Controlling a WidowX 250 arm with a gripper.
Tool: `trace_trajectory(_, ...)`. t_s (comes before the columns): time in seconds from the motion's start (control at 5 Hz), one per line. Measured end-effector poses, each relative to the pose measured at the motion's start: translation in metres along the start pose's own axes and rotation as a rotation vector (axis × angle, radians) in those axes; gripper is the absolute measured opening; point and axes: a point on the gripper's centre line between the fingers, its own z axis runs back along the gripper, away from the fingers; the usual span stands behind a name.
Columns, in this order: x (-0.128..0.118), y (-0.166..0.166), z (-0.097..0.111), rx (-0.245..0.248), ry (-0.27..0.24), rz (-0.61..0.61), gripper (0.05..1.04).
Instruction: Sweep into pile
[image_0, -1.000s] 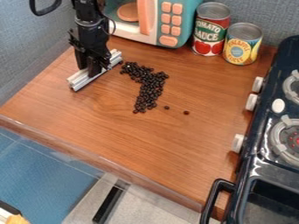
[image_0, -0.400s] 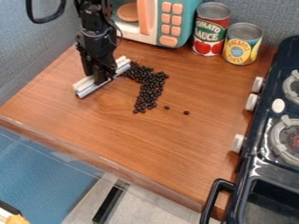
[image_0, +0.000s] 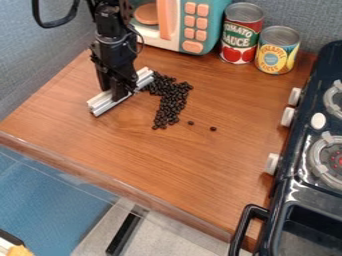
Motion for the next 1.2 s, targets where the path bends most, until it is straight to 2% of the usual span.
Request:
trace_trajectory(0.4, 0.013, -0.019, 0.005, -0.024, 0.016, 0.025, 0.338)
trace_trajectory(0.8, 0.018, -0.029, 0.006, -0.038, 0.011, 0.050, 0.338)
trace_trajectory(1.2, 0.016, -0.042, 0.004, -0.049, 0.008, 0.045, 0.338)
